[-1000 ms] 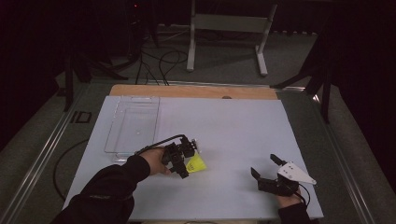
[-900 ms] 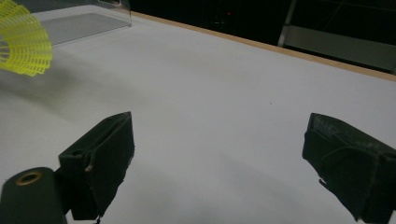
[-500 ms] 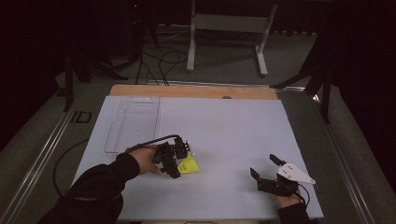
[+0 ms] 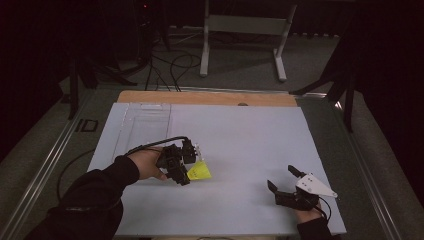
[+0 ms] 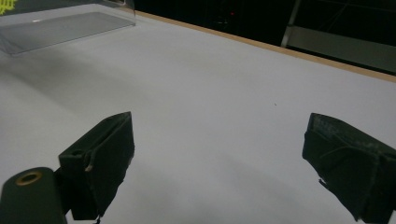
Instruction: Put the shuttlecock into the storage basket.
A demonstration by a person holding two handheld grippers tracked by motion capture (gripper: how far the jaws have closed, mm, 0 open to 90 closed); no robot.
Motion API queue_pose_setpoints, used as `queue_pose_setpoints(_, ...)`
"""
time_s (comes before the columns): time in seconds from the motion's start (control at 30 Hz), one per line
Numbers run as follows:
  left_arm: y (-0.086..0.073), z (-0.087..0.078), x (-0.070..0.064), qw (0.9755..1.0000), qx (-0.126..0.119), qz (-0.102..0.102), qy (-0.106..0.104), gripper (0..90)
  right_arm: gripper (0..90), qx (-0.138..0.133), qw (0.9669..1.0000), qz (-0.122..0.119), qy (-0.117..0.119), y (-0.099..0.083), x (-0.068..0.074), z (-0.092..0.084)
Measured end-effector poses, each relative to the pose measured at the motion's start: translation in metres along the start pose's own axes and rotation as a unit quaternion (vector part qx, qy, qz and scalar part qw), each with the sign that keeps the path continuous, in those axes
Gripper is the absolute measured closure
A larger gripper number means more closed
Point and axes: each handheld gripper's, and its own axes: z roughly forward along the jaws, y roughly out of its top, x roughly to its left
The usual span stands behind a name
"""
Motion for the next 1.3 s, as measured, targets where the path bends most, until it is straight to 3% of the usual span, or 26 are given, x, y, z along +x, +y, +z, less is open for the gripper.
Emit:
queue_pose_setpoints(0.17,-0.006,-0.009,0.0,1.0,-0.003,-0.001,0.001,64.8,9.3,0.0,1.0,0.0,0.0,0.0,0.0,0.0)
queue_pose_setpoints(0.4,-0.017,-0.027,0.002,0.9991,-0.02,-0.032,0.021,64.8,9.3,0.002,1.0,0.002,0.001,-0.001,0.001,0.001)
queue_pose_setpoints(0.67,-0.024,-0.053,0.001,0.9985,-0.036,-0.032,0.026,64.8,9.3,0.003,1.0,0.001,0.0,-0.001,0.001,0.001)
queue_pose_setpoints(0.97,-0.03,-0.079,0.005,0.9966,-0.058,-0.046,0.038,64.8,9.3,0.002,1.0,0.0,0.001,0.0,0.002,0.0)
queue_pose_setpoints(1.3,-0.041,-0.095,0.011,0.9936,-0.075,-0.067,0.052,64.8,9.3,0.003,1.0,0.0,0.0,0.0,0.002,0.0)
